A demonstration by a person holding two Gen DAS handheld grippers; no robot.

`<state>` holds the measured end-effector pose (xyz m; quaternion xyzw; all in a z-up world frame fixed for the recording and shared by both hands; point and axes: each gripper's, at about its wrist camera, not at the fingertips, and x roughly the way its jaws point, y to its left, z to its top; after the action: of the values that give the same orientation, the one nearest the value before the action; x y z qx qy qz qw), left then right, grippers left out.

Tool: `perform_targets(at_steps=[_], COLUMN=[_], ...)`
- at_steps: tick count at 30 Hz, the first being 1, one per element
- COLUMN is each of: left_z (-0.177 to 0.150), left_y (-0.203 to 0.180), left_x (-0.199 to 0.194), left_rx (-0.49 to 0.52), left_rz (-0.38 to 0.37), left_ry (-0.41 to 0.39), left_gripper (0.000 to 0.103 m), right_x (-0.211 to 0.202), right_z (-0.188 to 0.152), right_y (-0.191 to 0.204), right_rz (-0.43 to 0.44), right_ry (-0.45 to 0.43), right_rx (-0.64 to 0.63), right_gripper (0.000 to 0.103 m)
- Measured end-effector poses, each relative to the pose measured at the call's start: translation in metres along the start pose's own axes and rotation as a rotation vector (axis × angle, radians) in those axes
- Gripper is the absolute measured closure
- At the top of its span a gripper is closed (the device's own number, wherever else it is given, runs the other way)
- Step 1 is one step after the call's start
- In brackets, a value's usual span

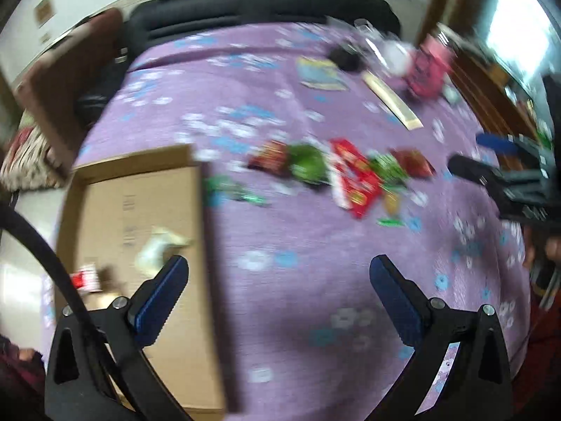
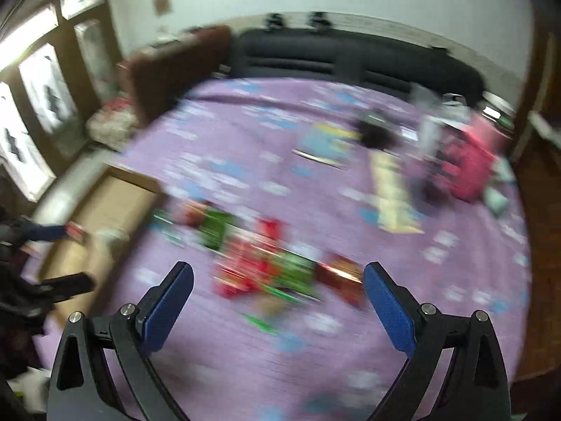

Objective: Organize snacks
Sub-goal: 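Move the right gripper over the red foil candy packet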

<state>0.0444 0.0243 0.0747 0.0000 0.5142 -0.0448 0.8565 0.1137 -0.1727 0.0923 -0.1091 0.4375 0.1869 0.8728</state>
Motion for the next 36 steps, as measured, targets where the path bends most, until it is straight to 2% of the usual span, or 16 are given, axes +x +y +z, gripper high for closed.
perform_targets(at_steps=[4,6,16,23,36], left_z=[-0.005,-0.006,-0.012,-0.015,-0.017], left_y=[-0.025,-0.027,-0.031,-0.031,-0.032], left_x=[0.025,0.031,0.040,0.043,0.041], left_rx=[0.000,-0.009,-0.029,-0.041,-0.040], left_rz=[0.006,0.018,0.056,0.064,0.053], left_ry=[0.046,0.061,0.102,0.116,0.111], left_gripper=[0.000,0.000,0.000,0.000,0.000], right_x=[0.026,0.037,0.079,0.093,0.102], right_z=[-0.005,-0.001,0.008,0.007,0.003], right_y=[-0.030,-0.035,-0.037,-0.033,-0.030], right_rz=[-0.034,-0.015,0.127,0.167,0.160], right_ry=[0.036,0.037,0.096,0.111,0.130], right_rx=[-0.002,-0.030,-0.199,-0.242,-0.247], right_gripper=[0.007,0.014,0.014,0.014,0.014])
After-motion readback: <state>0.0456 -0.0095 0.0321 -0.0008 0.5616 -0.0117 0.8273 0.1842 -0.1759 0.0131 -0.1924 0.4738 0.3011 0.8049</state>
